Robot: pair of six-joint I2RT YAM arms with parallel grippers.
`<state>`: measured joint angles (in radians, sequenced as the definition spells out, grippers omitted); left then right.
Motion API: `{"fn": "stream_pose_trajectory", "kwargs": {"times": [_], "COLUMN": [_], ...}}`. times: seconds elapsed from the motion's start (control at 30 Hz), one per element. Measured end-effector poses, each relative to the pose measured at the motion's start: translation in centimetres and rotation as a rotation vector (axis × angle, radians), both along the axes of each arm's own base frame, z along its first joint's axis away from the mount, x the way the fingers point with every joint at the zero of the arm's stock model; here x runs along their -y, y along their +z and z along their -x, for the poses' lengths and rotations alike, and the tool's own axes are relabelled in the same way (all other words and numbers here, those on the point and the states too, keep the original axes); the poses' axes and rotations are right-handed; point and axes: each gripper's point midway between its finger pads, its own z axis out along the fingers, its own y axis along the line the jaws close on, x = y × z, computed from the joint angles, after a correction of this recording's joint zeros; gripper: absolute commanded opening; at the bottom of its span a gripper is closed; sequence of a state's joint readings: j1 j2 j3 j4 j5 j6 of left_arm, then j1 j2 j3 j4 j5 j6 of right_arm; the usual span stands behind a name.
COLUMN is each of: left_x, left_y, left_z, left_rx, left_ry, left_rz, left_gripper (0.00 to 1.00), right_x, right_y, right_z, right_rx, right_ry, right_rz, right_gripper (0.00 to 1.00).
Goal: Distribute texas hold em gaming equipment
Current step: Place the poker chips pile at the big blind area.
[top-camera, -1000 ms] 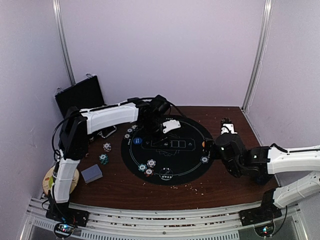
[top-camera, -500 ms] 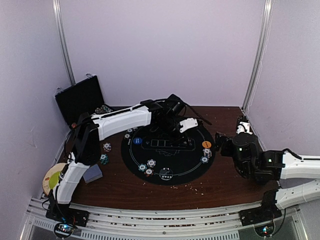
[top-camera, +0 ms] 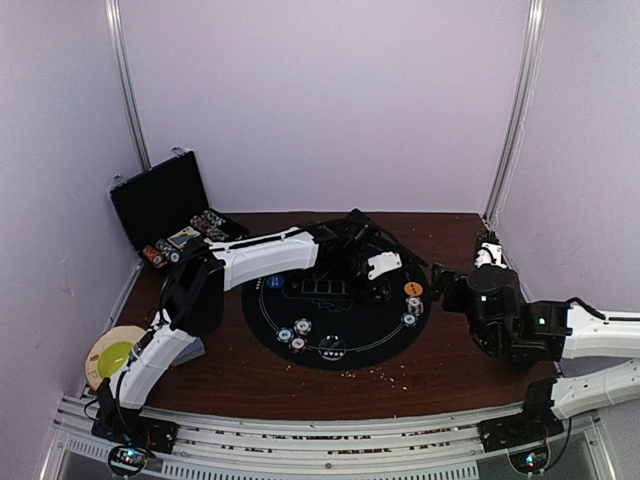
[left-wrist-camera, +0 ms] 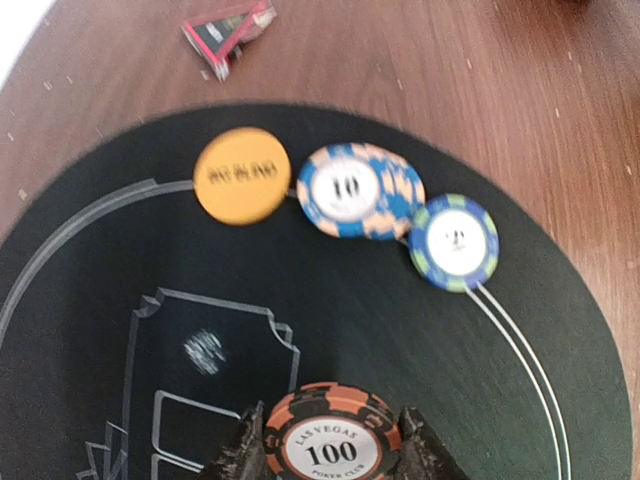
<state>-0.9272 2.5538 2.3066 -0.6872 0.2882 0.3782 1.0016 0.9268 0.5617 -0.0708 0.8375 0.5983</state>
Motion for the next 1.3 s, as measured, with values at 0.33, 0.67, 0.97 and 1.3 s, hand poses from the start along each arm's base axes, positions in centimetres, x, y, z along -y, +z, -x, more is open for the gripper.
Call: {"fn": "stream_pose_trajectory", "kwargs": {"times": [0.33,0.67,0.97,1.3], "left_x": [2.7,3.6,4.5,5.1], "left_y": [1.2,-2.4,-2.2,-3.2], "left_z": [-0.9,-1.1,-1.3,-0.2], "left_rx": [0.067,0.051,0.043,0.019], "left_ry": [-0.013,-0.015,-0.006,-0.027], "left_rz": [0.097,0.09,0.119,0.115], "left_gripper": [0.15,0.15,0.15,0.15], "right_x": [0.8,1.0,1.1,1.0], "right_y": [1.0,1.5,1.5,1.4], "right_z": [0.5,0.6,0.7,0.8], "right_rx": [0.028,0.04,0.041,0.039], "right_ry": [-0.001,-0.001,0.001,0.007], "right_rz": [-0.047,-0.066,-0.069,-0.07], "right_gripper": [0.99,0.99,0.99,0.99]}}
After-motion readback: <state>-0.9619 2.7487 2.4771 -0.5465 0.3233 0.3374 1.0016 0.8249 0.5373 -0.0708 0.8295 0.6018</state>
